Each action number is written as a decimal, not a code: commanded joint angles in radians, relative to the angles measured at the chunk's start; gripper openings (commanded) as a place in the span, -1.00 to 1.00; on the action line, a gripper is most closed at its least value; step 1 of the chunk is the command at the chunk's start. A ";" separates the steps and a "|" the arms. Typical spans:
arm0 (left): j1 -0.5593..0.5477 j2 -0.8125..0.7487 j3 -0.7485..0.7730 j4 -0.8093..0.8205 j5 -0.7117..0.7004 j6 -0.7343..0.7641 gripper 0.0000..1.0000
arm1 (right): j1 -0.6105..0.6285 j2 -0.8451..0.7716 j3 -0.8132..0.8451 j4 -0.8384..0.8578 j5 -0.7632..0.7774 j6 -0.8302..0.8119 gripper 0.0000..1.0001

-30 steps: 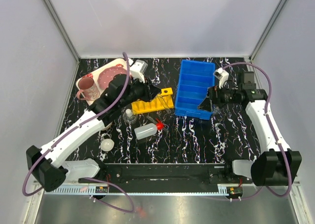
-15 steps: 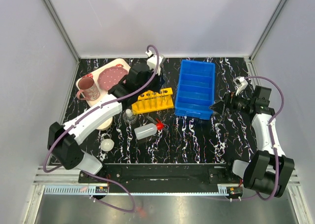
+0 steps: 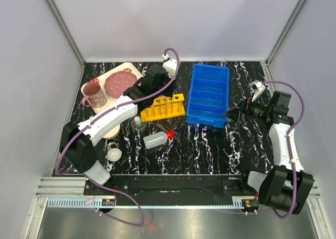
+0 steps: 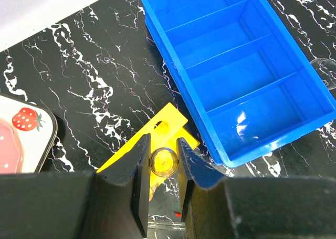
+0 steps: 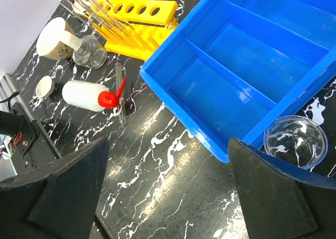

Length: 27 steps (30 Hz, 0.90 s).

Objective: Organize the chemistry lab equipment

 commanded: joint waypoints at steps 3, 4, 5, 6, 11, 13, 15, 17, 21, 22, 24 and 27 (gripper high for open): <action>0.003 -0.004 0.049 0.043 -0.013 0.018 -0.82 | -0.004 -0.021 -0.003 0.027 -0.032 -0.029 0.99; 0.003 -0.004 0.049 0.046 -0.013 0.018 -0.82 | -0.006 -0.021 -0.003 0.024 -0.032 -0.032 0.99; 0.003 -0.005 0.049 0.048 -0.013 0.019 -0.82 | -0.006 -0.023 -0.005 0.022 -0.032 -0.032 0.99; 0.003 -0.005 0.046 0.054 -0.014 0.021 -0.82 | -0.006 -0.021 -0.003 0.022 -0.032 -0.035 0.99; 0.003 0.001 0.029 0.071 -0.010 0.027 -0.82 | -0.006 -0.020 -0.003 0.019 -0.035 -0.038 0.99; 0.003 0.001 0.011 0.079 -0.004 0.031 -0.82 | -0.007 -0.018 -0.005 0.018 -0.036 -0.041 0.99; 0.003 0.002 0.000 0.089 -0.001 0.031 -0.81 | -0.009 -0.018 -0.005 0.018 -0.040 -0.041 0.99; 0.003 0.002 -0.012 0.094 0.002 0.031 -0.81 | -0.009 -0.020 -0.005 0.015 -0.041 -0.042 1.00; 0.003 0.006 -0.038 0.103 0.012 0.027 -0.81 | -0.010 -0.017 -0.005 0.012 -0.043 -0.046 0.99; 0.003 0.007 -0.041 0.105 0.013 0.025 -0.81 | -0.009 -0.015 -0.002 0.012 -0.043 -0.046 1.00; 0.003 0.009 -0.051 0.108 0.015 0.025 -0.81 | -0.009 -0.017 -0.002 0.012 -0.044 -0.046 1.00; 0.003 0.013 -0.061 0.108 0.015 0.027 -0.81 | -0.010 -0.017 -0.002 0.012 -0.046 -0.049 0.99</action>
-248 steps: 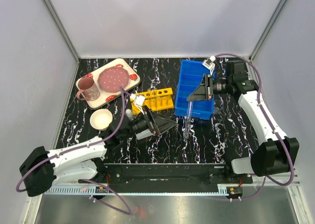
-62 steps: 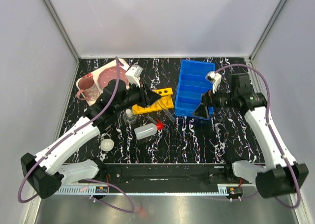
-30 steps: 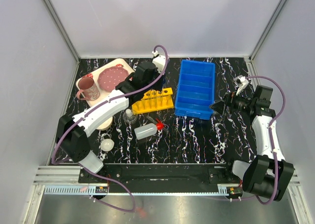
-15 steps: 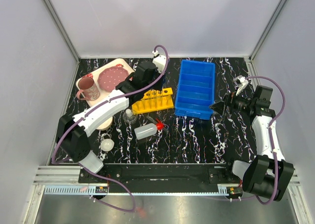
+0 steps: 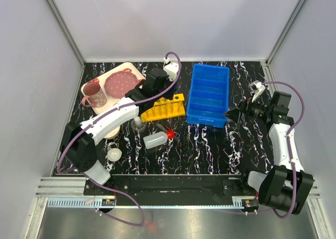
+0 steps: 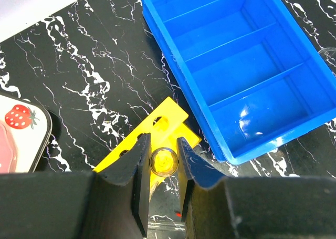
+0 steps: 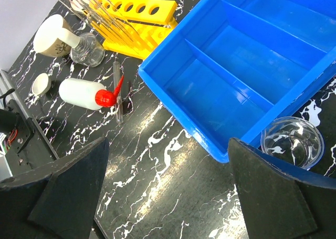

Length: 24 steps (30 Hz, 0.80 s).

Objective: Organize the chemistry lab equipment

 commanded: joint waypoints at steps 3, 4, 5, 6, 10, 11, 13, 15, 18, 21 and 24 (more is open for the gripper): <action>0.003 0.012 -0.022 0.072 0.011 0.015 -0.79 | -0.005 -0.014 0.001 0.006 -0.042 -0.022 1.00; 0.003 0.015 -0.027 0.075 0.013 0.015 -0.78 | -0.005 -0.013 0.003 0.006 -0.043 -0.023 0.99; 0.003 0.018 -0.030 0.083 0.017 0.014 -0.78 | -0.005 -0.014 0.003 0.006 -0.043 -0.025 0.99; 0.003 0.024 -0.037 0.087 0.020 0.014 -0.76 | -0.007 -0.014 0.003 0.006 -0.043 -0.026 0.99; 0.003 0.035 -0.056 0.104 0.025 0.011 -0.72 | -0.007 -0.014 0.003 0.002 -0.042 -0.030 0.99; 0.005 0.038 -0.059 0.110 0.027 0.009 -0.71 | -0.008 -0.013 0.001 0.000 -0.042 -0.033 0.99; 0.003 0.033 -0.074 0.118 0.025 0.008 -0.65 | -0.008 -0.013 0.001 -0.002 -0.042 -0.034 1.00; 0.003 0.027 -0.087 0.127 0.021 0.005 -0.59 | -0.008 -0.011 0.001 -0.008 -0.042 -0.040 0.99; 0.003 0.013 -0.094 0.130 0.014 0.001 -0.46 | -0.008 -0.011 0.003 -0.018 -0.040 -0.053 0.99; 0.003 -0.011 -0.097 0.127 0.004 -0.006 -0.30 | -0.008 -0.014 0.000 -0.031 -0.049 -0.066 0.99; 0.003 -0.043 -0.097 0.121 -0.007 -0.017 -0.15 | -0.010 -0.028 -0.003 -0.046 -0.069 -0.085 0.99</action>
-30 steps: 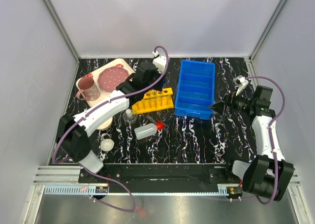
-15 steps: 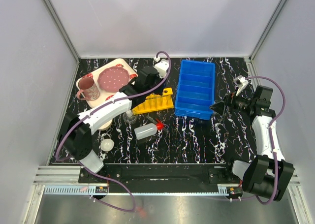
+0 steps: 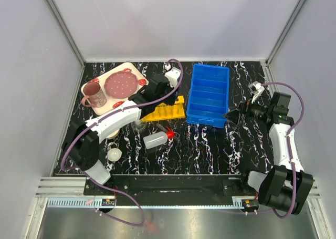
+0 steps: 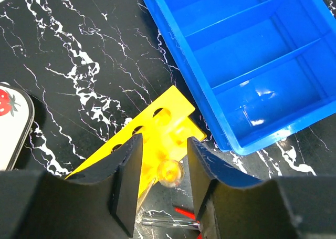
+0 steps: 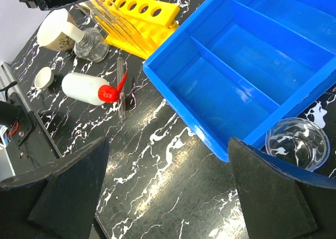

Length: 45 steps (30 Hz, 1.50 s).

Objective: Organize the chemistry lab equipment

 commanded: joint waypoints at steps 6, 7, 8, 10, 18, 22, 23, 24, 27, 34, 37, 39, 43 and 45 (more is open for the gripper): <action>0.003 -0.175 -0.005 0.030 -0.043 -0.046 0.19 | -0.006 -0.050 0.008 -0.105 -0.096 -0.129 0.99; 0.003 -0.194 -0.007 0.021 -0.061 -0.051 0.25 | -0.006 -0.048 0.023 -0.122 -0.115 -0.142 1.00; 0.005 -0.235 -0.016 0.013 -0.074 -0.063 0.32 | -0.001 -0.034 0.035 -0.142 -0.125 -0.173 0.99; 0.006 -0.285 -0.042 0.003 -0.119 -0.078 0.60 | 0.012 -0.005 0.089 -0.248 -0.126 -0.239 0.99; 0.054 -0.684 -0.329 -0.034 -0.184 -0.198 0.98 | 0.453 0.046 0.215 -0.485 0.238 -0.429 0.97; 0.071 -0.884 -0.426 -0.161 -0.186 -0.281 0.98 | 0.699 0.093 0.226 -0.429 0.482 -0.342 0.93; 0.069 -0.963 -0.462 -0.186 -0.186 -0.319 0.98 | 0.727 0.113 0.230 -0.419 0.501 -0.324 0.90; 0.069 -1.005 -0.482 -0.207 -0.186 -0.343 0.98 | 0.753 0.131 0.233 -0.374 0.524 -0.299 0.88; 0.069 -1.163 -0.576 -0.284 -0.175 -0.468 0.98 | 0.879 0.188 0.209 -0.220 0.663 -0.187 0.84; 0.069 -1.493 -0.838 -0.336 -0.144 -0.800 0.98 | 1.092 0.349 0.149 0.044 0.906 -0.048 0.82; 0.069 -1.543 -0.871 -0.338 -0.154 -0.828 0.98 | 1.135 0.412 0.141 0.111 0.963 -0.009 0.82; 0.071 -1.541 -0.865 -0.346 -0.163 -0.821 0.98 | 1.148 0.431 0.146 0.129 0.961 0.002 0.82; 0.069 -1.470 -0.829 -0.352 -0.158 -0.786 0.98 | 1.158 0.478 0.154 0.151 0.963 0.015 0.72; 0.071 -1.441 -0.820 -0.350 -0.147 -0.779 0.98 | 1.166 0.498 0.160 0.155 0.963 0.020 0.66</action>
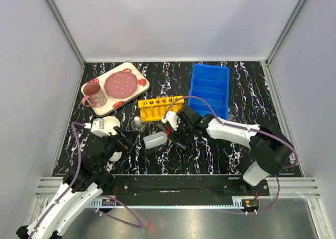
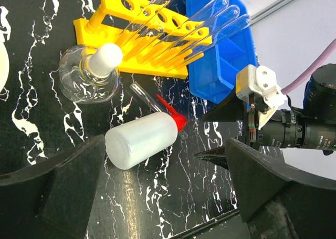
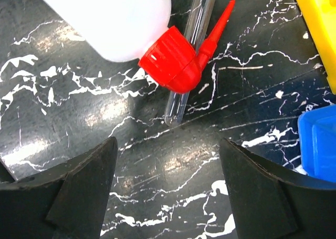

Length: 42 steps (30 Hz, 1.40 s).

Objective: Organize the chemistry lab equipment

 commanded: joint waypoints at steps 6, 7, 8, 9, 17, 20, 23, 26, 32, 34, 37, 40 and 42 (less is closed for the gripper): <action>0.006 0.102 0.062 0.026 0.019 0.003 0.98 | 0.027 0.094 0.037 0.084 0.075 0.051 0.47; 0.004 0.093 0.061 0.028 0.019 0.003 0.98 | 0.028 0.098 0.039 0.085 0.081 0.051 0.43; 0.004 0.087 0.058 0.026 0.017 0.002 0.98 | 0.030 0.104 0.040 0.087 0.084 0.051 0.38; 0.006 0.081 0.050 0.025 0.014 0.000 0.98 | 0.031 0.111 0.042 0.087 0.095 0.051 0.31; 0.004 0.020 0.016 0.014 0.014 -0.027 0.98 | 0.031 0.142 0.054 0.087 0.110 0.059 0.02; 0.004 0.017 0.016 0.011 0.013 -0.027 0.98 | 0.033 0.167 0.069 0.081 0.114 0.065 -0.06; 0.004 0.018 0.019 0.009 0.013 -0.024 0.98 | 0.033 0.194 0.091 0.066 0.126 0.068 -0.15; 0.004 0.020 0.021 0.009 0.014 -0.023 0.98 | 0.033 0.205 0.092 0.059 0.133 0.066 -0.31; 0.004 0.020 0.021 0.009 0.031 -0.009 0.98 | 0.033 0.162 0.066 0.021 0.153 0.040 -0.44; 0.006 0.023 0.024 0.011 0.045 0.005 0.98 | 0.033 0.127 0.051 -0.006 0.163 0.014 -0.46; 0.004 0.027 0.023 0.017 0.068 0.026 0.98 | 0.033 0.062 0.011 -0.065 0.161 -0.022 -0.46; 0.006 0.046 -0.003 0.110 0.152 0.049 0.98 | 0.031 -0.045 -0.055 -0.126 0.193 -0.067 -0.46; 0.004 0.064 -0.019 0.182 0.210 0.054 0.97 | 0.025 -0.100 -0.082 -0.163 0.201 -0.078 -0.47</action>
